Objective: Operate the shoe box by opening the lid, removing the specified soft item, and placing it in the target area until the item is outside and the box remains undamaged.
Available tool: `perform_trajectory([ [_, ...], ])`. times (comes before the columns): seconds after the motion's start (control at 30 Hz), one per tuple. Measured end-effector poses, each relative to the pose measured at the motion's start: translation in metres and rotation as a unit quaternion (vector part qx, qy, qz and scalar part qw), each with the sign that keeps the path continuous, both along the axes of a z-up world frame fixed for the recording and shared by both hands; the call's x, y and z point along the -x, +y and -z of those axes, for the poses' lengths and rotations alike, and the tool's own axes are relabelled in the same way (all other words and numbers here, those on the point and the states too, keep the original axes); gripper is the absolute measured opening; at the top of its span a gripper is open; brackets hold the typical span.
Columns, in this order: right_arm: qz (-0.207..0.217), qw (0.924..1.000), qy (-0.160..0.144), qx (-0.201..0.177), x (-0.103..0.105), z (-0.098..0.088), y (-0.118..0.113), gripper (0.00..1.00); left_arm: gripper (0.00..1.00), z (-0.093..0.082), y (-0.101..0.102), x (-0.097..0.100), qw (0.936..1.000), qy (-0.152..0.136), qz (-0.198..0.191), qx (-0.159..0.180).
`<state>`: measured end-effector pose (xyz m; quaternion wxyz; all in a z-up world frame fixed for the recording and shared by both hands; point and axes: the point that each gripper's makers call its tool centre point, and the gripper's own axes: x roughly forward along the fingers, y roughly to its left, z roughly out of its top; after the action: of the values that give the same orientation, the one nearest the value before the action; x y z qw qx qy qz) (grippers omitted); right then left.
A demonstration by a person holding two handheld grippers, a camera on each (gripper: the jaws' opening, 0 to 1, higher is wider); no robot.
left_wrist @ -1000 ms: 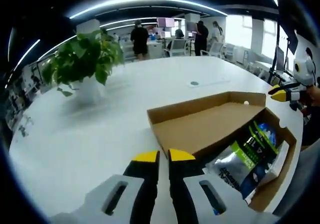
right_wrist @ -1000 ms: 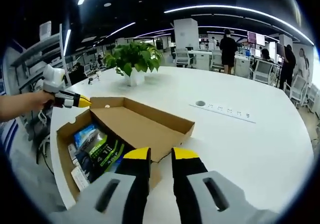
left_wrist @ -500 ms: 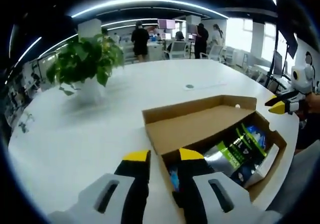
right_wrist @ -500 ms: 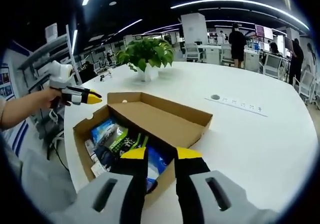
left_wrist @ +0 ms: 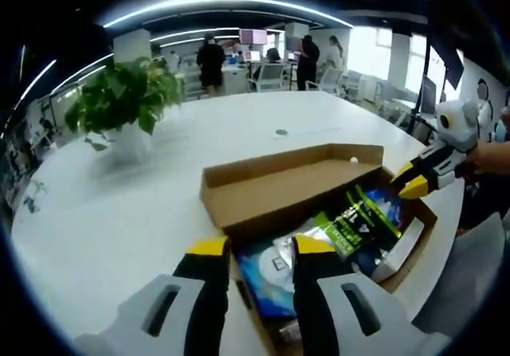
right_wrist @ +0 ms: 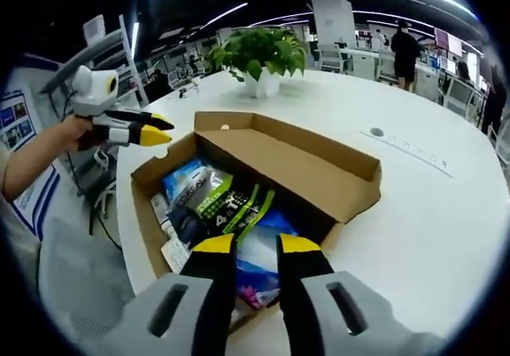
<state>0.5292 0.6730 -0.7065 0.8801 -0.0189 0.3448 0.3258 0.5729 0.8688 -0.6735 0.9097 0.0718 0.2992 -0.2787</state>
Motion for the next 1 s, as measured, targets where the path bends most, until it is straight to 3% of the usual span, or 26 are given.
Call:
perform_trajectory([
  [0.53,-0.026,0.9985,0.048,0.007,-0.002,0.025,0.023,0.18,0.28,0.012,-0.013,0.023,0.9998,0.019,0.012,0.004],
  [1.0,-0.032,0.9966,0.071,0.028,-0.008,0.043,0.035,0.16,0.26,0.019,-0.015,0.037,0.9994,0.03,0.014,0.005],
])
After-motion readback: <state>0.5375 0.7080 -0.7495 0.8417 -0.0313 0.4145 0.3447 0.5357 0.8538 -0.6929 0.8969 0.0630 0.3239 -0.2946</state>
